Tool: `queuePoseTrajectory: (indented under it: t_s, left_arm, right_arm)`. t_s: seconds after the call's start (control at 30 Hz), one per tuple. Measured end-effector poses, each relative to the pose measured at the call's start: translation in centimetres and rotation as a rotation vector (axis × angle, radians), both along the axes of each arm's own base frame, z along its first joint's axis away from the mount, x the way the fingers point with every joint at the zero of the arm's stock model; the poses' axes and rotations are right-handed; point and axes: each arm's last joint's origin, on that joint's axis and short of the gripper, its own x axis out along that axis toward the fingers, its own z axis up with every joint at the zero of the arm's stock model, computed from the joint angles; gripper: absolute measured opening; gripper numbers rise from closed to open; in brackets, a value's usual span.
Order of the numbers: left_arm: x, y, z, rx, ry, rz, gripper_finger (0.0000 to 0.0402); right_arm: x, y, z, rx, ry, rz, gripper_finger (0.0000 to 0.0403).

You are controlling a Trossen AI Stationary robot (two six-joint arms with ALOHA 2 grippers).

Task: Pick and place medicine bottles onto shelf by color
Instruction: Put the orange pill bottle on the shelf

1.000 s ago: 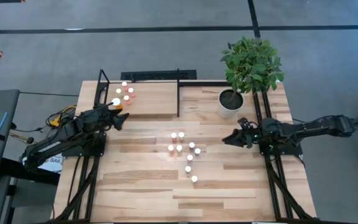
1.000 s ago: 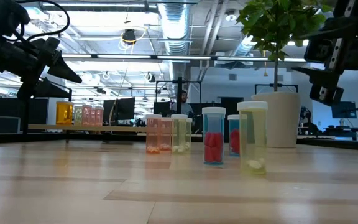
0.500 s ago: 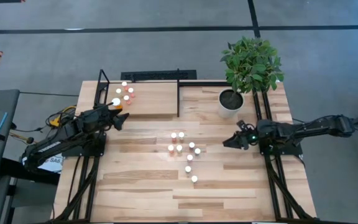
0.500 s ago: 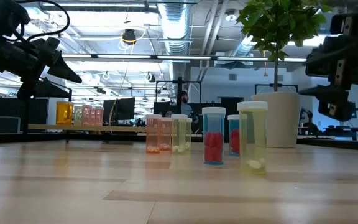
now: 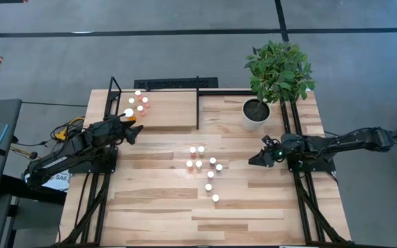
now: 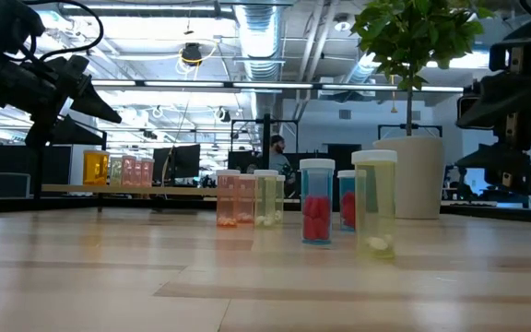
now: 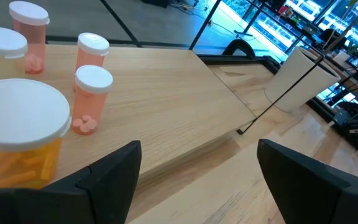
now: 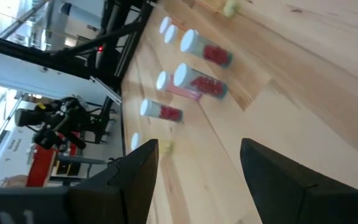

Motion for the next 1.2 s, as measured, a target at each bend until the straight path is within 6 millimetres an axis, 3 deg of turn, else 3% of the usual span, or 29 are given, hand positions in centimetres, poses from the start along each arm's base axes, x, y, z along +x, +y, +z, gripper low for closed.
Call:
queuePoseTrajectory:
  t_s: [0.83,1.07,1.2]
  left_arm:
    - [-0.01,0.01,0.01,0.007,0.004,0.003,0.0309]
    - [-0.15,0.36,0.25,0.041,-0.022,0.139,0.0309]
    - [-0.11,0.31,0.25,-0.030,-0.084,0.146,0.0309]
  right_arm:
    - [-0.05,0.00,-0.14,0.000,0.014,0.000,0.0249]
    - [-0.05,0.00,-0.14,0.000,0.013,0.000,0.0249]
    - [-0.05,0.00,-0.14,0.000,0.014,0.000,0.0249]
